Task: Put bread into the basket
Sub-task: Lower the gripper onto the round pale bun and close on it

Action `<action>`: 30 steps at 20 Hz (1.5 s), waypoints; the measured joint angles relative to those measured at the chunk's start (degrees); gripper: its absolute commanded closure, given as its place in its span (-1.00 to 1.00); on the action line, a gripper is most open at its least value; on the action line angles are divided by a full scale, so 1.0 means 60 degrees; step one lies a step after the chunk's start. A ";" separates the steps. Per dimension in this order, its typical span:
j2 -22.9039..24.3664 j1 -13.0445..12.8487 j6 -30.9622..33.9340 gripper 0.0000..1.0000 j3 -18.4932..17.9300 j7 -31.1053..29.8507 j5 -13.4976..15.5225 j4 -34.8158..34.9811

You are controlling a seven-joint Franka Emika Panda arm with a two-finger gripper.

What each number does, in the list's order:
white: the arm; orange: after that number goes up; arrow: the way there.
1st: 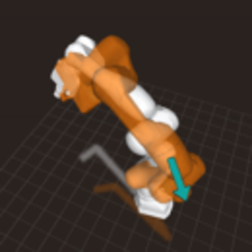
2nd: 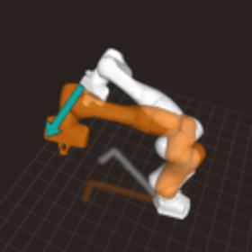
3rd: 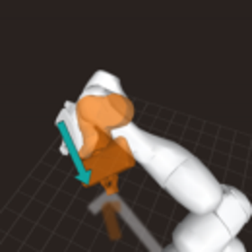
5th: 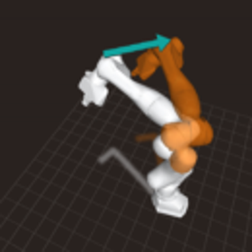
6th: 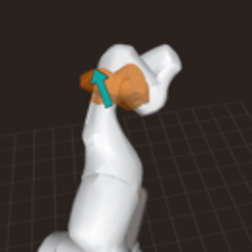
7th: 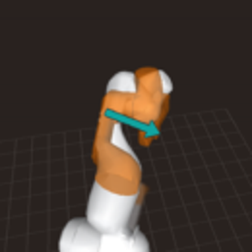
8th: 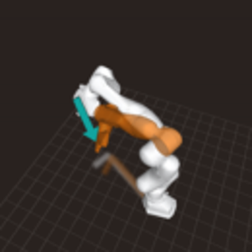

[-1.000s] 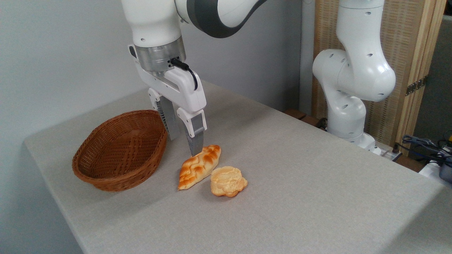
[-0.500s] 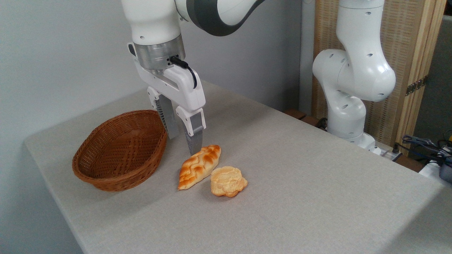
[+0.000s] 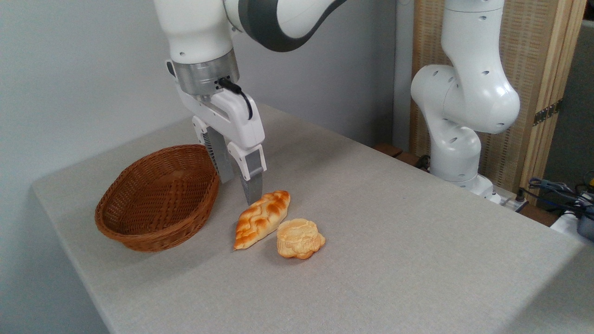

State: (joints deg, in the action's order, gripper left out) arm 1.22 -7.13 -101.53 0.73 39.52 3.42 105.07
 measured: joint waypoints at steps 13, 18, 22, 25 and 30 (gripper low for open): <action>0.0110 0.0464 -0.0648 -1.00 -0.0132 0.1496 -0.1165 0.1652; 0.0109 0.0476 -0.0716 -1.00 -0.0123 0.1509 -0.1165 0.2093; 0.0106 0.0452 -0.0721 -1.00 -0.0101 0.1509 -0.1165 0.2147; 0.0060 0.0442 -0.0724 -1.00 -0.0095 0.1509 -0.1165 0.2172; -0.0170 0.0444 -0.0943 -0.37 -0.0096 0.1509 -0.1165 0.2196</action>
State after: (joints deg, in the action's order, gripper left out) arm 0.20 -4.47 -107.19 0.15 48.57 -3.57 118.25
